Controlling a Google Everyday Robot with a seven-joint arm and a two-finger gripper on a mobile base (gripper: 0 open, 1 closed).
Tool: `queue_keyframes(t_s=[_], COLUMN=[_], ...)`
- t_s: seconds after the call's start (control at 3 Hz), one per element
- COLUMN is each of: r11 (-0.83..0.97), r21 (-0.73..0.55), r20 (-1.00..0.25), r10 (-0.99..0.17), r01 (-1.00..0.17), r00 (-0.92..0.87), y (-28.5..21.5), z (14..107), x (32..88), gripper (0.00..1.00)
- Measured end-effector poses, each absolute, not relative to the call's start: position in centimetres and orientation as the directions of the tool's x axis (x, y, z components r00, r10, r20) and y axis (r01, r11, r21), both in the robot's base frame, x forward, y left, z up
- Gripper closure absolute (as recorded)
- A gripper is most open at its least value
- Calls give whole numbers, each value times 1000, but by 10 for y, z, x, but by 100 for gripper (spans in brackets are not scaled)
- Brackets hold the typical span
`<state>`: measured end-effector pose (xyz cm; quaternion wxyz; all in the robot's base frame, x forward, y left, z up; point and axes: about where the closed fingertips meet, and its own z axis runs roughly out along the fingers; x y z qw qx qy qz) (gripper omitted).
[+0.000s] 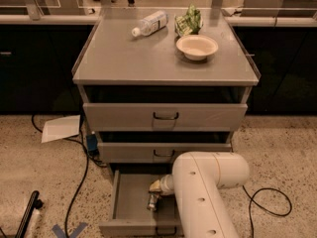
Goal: Pick redbull can from bottom drawer and place on counter
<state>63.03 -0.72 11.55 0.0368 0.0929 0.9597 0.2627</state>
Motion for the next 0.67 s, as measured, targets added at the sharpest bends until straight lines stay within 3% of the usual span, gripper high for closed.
queue_keyframes(t_s=[0.67], r11=[821], r21=[544], r20=[9], r10=[205], r01=[177], r00=[-979], y=[-14], z=[114], x=[625], gripper=[100])
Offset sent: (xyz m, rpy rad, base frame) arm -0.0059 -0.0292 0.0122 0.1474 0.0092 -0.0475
